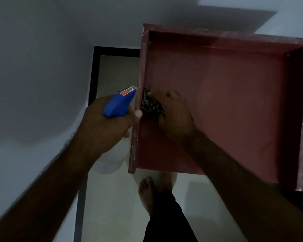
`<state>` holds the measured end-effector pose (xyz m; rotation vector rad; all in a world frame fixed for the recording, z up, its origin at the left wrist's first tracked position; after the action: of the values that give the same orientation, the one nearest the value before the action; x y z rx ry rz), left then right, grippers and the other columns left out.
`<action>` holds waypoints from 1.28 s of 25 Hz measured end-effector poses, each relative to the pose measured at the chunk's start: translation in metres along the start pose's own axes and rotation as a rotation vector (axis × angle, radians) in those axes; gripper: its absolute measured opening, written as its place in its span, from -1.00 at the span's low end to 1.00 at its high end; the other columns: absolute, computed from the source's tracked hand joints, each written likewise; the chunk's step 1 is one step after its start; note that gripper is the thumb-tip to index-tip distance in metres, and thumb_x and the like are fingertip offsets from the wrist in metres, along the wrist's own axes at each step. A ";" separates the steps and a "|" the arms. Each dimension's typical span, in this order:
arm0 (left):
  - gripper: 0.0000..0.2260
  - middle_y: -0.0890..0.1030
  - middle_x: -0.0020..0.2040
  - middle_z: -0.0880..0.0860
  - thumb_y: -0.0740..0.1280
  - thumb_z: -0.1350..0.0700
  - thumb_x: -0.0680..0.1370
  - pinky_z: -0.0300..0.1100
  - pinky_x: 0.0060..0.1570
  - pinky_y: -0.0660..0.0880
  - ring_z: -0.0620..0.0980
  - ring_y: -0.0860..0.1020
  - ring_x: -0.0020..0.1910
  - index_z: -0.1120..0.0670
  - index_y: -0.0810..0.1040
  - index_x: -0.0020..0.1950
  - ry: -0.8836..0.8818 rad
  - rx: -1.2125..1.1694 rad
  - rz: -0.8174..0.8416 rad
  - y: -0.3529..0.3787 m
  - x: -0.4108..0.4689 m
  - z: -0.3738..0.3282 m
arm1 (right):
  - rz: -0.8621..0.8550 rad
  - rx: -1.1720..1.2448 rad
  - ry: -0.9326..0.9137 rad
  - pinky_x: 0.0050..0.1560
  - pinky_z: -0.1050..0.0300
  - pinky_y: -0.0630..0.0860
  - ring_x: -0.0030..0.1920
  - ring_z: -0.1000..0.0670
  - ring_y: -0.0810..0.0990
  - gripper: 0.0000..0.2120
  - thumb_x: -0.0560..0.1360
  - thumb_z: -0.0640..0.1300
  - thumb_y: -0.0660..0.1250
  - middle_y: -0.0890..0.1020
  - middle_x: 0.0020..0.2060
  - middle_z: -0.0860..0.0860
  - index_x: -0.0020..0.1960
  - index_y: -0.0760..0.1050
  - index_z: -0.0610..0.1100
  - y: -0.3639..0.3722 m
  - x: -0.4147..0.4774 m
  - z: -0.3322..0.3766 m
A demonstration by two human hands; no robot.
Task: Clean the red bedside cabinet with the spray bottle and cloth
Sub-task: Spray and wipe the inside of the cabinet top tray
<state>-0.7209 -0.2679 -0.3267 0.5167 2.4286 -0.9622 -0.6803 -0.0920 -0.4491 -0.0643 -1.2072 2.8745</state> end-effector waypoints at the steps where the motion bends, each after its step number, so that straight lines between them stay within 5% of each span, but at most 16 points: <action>1: -0.83 0.62 -0.30 0.07 0.42 0.00 0.52 -0.50 -0.47 0.41 -0.25 0.60 -0.40 0.07 0.52 -0.14 0.002 -0.004 0.000 0.000 -0.004 0.001 | -0.002 -0.006 0.001 0.07 -0.09 0.54 0.08 -0.24 0.56 -0.25 0.33 -0.33 0.27 0.63 0.10 -0.21 0.54 0.44 -0.12 0.002 -0.008 0.003; 5: -0.84 0.62 -0.28 0.05 0.42 0.00 0.53 -0.36 -0.36 0.42 -0.22 0.59 -0.40 0.04 0.51 -0.15 0.020 -0.028 -0.019 0.001 -0.019 0.006 | 0.035 -0.039 0.014 0.12 -0.10 0.53 0.13 -0.21 0.56 -0.23 0.33 -0.30 0.31 0.64 0.16 -0.17 0.56 0.41 -0.07 0.014 -0.035 0.008; 13: -0.83 0.61 -0.29 0.10 0.41 0.05 0.55 -0.51 -0.49 0.40 -0.21 0.57 -0.45 0.06 0.50 -0.18 0.053 -0.105 -0.064 0.006 -0.064 0.017 | 0.045 0.026 0.035 0.18 -0.11 0.48 0.18 -0.22 0.57 -0.23 0.34 0.07 0.08 0.65 0.17 -0.18 0.51 0.48 -0.13 0.024 -0.100 0.038; 19: -0.83 0.62 -0.26 0.12 0.40 0.02 0.55 -0.49 -0.46 0.42 -0.20 0.57 -0.43 0.02 0.49 -0.19 0.078 -0.124 -0.094 0.012 -0.090 0.022 | -0.010 -0.022 0.047 0.11 -0.09 0.52 0.14 -0.18 0.56 -0.21 0.27 -0.38 0.35 0.65 0.14 -0.15 0.50 0.47 -0.12 0.043 -0.141 0.043; 26: -0.82 0.64 -0.12 0.30 0.41 0.01 0.55 -0.20 -0.23 0.56 0.20 0.64 -0.17 0.03 0.48 -0.17 0.090 -0.163 -0.125 0.022 -0.116 0.034 | 0.048 0.009 -0.012 0.12 -0.13 0.58 0.12 -0.22 0.60 -0.28 0.36 -0.38 0.32 0.66 0.14 -0.16 0.52 0.44 -0.13 0.050 -0.164 0.041; 28: -0.82 0.63 -0.14 0.29 0.41 0.01 0.55 -0.19 -0.24 0.53 0.16 0.64 -0.20 -0.01 0.47 -0.18 0.087 -0.169 -0.134 0.023 -0.127 0.036 | 0.091 0.049 -0.031 0.18 -0.21 0.61 0.14 -0.25 0.62 -0.29 0.38 -0.35 0.29 0.66 0.17 -0.22 0.54 0.42 -0.18 0.048 -0.170 0.036; 32: -0.83 0.63 -0.28 0.12 0.39 -0.02 0.55 -0.22 -0.29 0.45 -0.14 0.60 -0.41 -0.04 0.46 -0.18 0.050 -0.175 -0.160 0.022 -0.143 0.045 | -0.076 0.144 0.008 0.31 0.23 0.42 0.18 -0.09 0.55 -0.33 0.38 -0.42 0.31 0.68 0.20 -0.21 0.50 0.45 -0.29 0.025 -0.187 0.040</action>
<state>-0.5801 -0.3092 -0.2886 0.2923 2.6002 -0.7972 -0.4960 -0.1453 -0.4338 -0.0261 -0.9748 2.8817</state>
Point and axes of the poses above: each hand's wrist, its own x-axis towards the middle knuckle, its own y-axis out of the palm, z = x × y, the point moved 3 cm from there along x, towards the middle knuckle
